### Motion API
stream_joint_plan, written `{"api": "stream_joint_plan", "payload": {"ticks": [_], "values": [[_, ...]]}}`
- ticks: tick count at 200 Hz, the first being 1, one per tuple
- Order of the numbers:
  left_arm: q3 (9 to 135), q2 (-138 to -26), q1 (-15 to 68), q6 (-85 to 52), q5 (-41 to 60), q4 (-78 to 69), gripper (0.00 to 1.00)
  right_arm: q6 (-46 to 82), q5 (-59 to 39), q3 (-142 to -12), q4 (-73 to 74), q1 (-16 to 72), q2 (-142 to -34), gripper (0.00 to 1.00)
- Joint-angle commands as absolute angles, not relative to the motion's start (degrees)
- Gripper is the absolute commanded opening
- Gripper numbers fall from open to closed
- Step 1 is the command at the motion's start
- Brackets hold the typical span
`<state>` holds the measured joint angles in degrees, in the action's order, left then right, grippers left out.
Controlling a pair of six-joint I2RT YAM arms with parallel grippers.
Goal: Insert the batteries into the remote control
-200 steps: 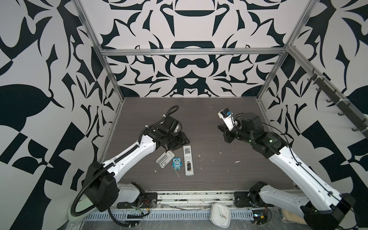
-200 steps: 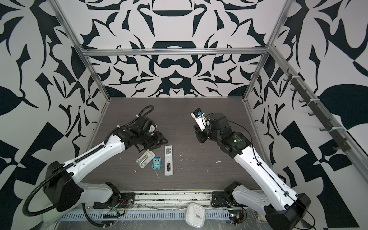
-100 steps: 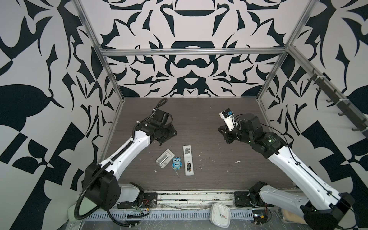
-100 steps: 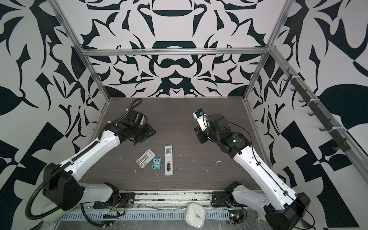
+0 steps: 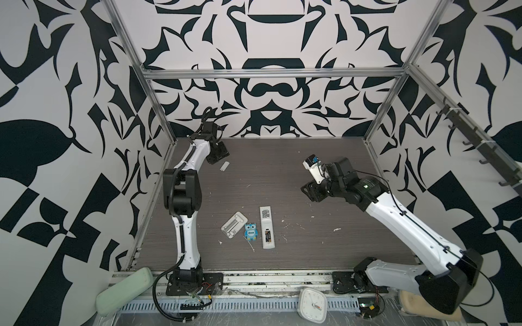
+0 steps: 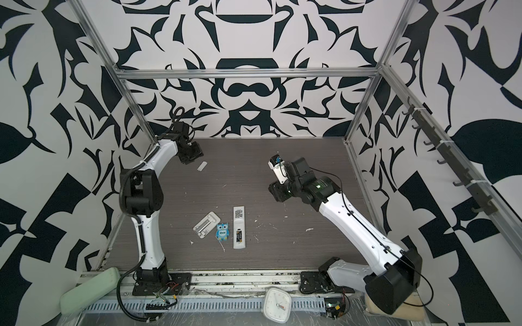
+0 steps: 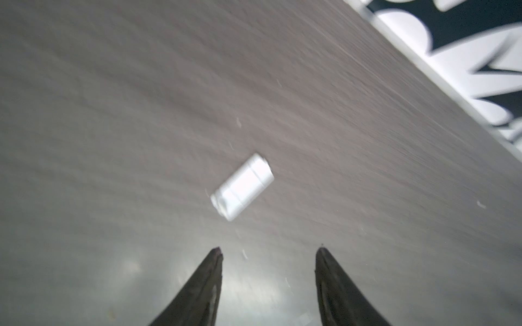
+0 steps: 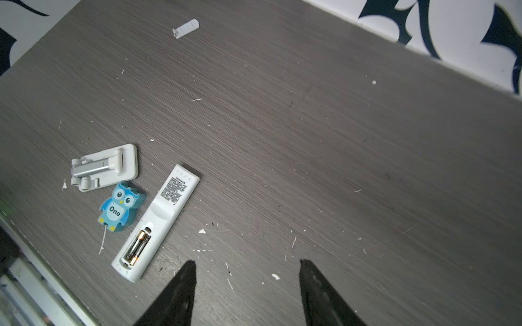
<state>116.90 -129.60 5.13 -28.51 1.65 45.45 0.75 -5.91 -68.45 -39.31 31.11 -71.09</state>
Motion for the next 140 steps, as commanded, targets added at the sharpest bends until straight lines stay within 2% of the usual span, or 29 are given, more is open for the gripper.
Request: {"api": "stream_joint_plan", "payload": {"ticks": [1, 34, 49, 68, 94, 140], "values": [[126.3, -136.4, 4.6, -20.9, 0.1, 56.4, 0.57, 3.8, -5.9, -73.3, -38.4, 30.9, -73.7, 0.65], [135.8, -144.1, 3.7, -16.7, 3.0, 60.2, 0.64, 4.1, -7.2, -76.4, -38.0, 30.9, -78.3, 0.66], [135.3, -144.7, 3.7, -15.4, 5.2, 59.8, 0.71, 3.3, -6.9, -77.5, -38.4, 30.9, -79.9, 0.66], [132.0, -144.0, 3.7, -14.7, 7.1, 58.5, 0.74, 3.2, -7.1, -78.6, -38.3, 30.9, -81.1, 0.66], [128.7, -143.2, 4.0, -14.5, 7.6, 58.1, 0.74, 2.9, -7.2, -78.6, -38.3, 30.9, -81.5, 0.66], [124.2, -142.2, 5.7, -13.3, 3.2, 59.0, 0.65, 2.2, -6.2, -77.8, -38.4, 30.8, -80.6, 0.66]]}}
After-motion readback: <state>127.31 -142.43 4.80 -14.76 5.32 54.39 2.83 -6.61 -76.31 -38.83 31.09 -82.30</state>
